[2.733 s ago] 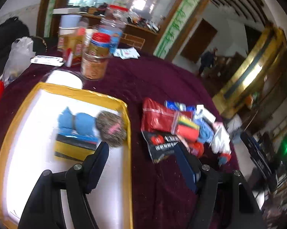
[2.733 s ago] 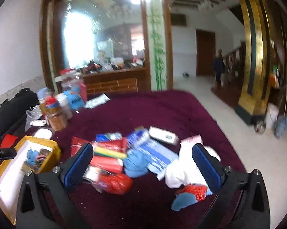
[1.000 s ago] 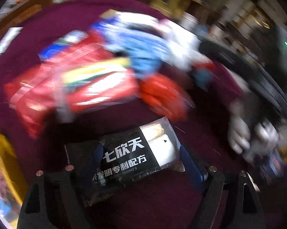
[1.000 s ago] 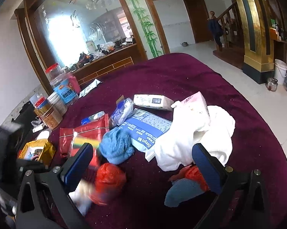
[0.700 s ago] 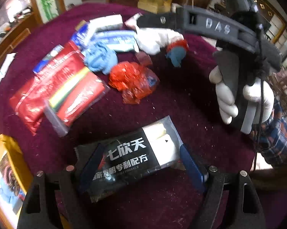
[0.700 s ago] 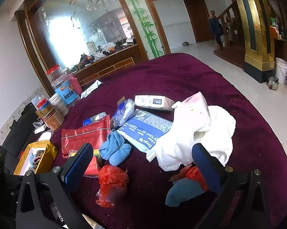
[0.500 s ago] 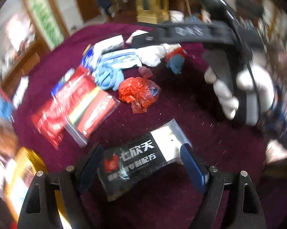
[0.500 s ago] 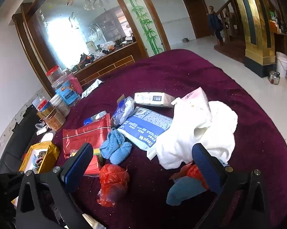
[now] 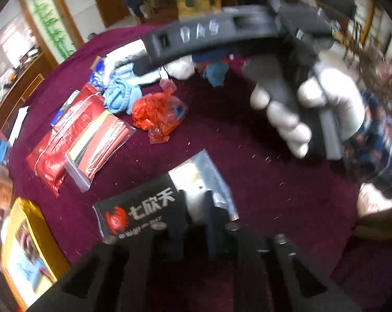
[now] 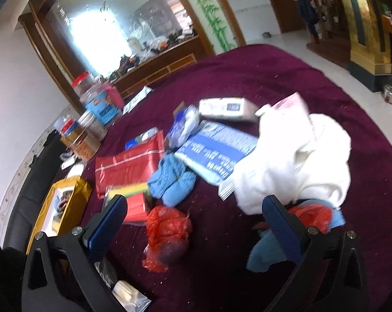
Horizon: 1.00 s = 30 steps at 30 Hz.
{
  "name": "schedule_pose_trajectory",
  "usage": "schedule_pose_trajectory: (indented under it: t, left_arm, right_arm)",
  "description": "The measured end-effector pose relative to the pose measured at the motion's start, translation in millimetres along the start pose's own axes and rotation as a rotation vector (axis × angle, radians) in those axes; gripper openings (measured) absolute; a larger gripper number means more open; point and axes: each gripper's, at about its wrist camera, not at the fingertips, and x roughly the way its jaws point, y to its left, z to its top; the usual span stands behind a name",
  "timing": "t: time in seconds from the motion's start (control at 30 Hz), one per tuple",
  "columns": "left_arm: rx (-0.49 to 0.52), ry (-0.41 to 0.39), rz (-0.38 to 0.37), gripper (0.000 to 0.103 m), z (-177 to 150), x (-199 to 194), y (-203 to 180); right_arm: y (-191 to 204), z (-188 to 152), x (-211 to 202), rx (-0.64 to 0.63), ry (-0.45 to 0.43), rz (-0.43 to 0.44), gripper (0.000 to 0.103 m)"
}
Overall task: Organize soft objects
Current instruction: 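Carry the black packet with the left tool over the white tray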
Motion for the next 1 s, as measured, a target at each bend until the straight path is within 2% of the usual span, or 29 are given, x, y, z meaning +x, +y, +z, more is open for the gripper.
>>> schedule_pose_trajectory:
  t: [0.13, 0.23, 0.27, 0.3, 0.33, 0.37, 0.4, 0.47, 0.57, 0.63, 0.67, 0.77, 0.87, 0.93, 1.0]
  left_arm:
    - [-0.099, -0.041, 0.003, 0.000, -9.2, -6.7, 3.5]
    - [-0.265, -0.066, -0.048, 0.004, -20.2, -18.3, 22.9]
    - [-0.336, -0.069, -0.074, 0.012, -25.4, -19.8, 27.6]
    - [-0.391, -0.079, -0.099, 0.034, -31.8, -23.9, 30.7]
    - [-0.455, -0.093, -0.125, 0.050, -37.3, -26.8, 36.0]
    - [-0.556, -0.115, -0.153, 0.076, -47.0, -29.6, 41.5]
    - [-0.612, -0.131, -0.170, 0.081, -52.1, -28.3, 42.7]
    - [-0.740, -0.160, -0.232, 0.081, -62.6, -22.5, 50.0]
    - [-0.914, -0.204, -0.254, 0.081, -70.5, -12.2, 66.3]
    - [-1.019, -0.227, -0.292, 0.081, -71.8, -2.4, 77.7]
    - [-1.045, -0.237, -0.307, 0.081, -71.1, 0.2, 81.0]
    - [-1.090, -0.249, -0.304, 0.081, -67.8, 8.4, 87.3]
    - [-1.103, -0.232, -0.291, 0.081, -63.8, 17.2, 91.1]
    - [-1.104, -0.230, -0.286, 0.082, -62.9, 19.7, 92.9]
    - [-1.077, -0.218, -0.242, 0.082, -58.9, 17.8, 86.3]
  right_arm:
    - [6.2, -4.2, 5.8, -0.031, 0.032, 0.001, 0.103]
    - [7.9, -6.8, 8.7, -0.042, 0.049, -0.001, 0.103]
    - [8.4, -6.7, 10.0, -0.044, 0.055, -0.001, 0.103]
    - [8.9, -6.8, 10.4, -0.046, 0.058, 0.001, 0.103]
    - [9.7, -7.0, 10.3, -0.048, 0.059, 0.011, 0.103]
    - [11.1, -7.3, 10.4, -0.049, 0.062, 0.032, 0.103]
    - [13.2, -7.5, 10.8, -0.051, 0.071, 0.064, 0.103]
    - [18.4, -9.0, 8.8, -0.059, 0.083, 0.130, 0.103]
    - [28.8, -11.9, 0.7, -0.080, 0.086, 0.278, 0.103]
    - [34.2, -16.2, 4.7, -0.077, 0.157, 0.410, 0.103]
    - [37.0, -18.5, 9.3, -0.074, 0.198, 0.444, 0.103]
    - [43.6, -25.5, 19.1, -0.075, 0.299, 0.506, 0.103]
    - [42.6, -31.6, 28.9, 0.001, 0.411, 0.641, 0.103]
    - [40.8, -34.2, 31.7, 0.051, 0.455, 0.728, 0.102]
    - [29.8, -26.4, 24.6, 0.117, 0.408, 0.784, 0.102]
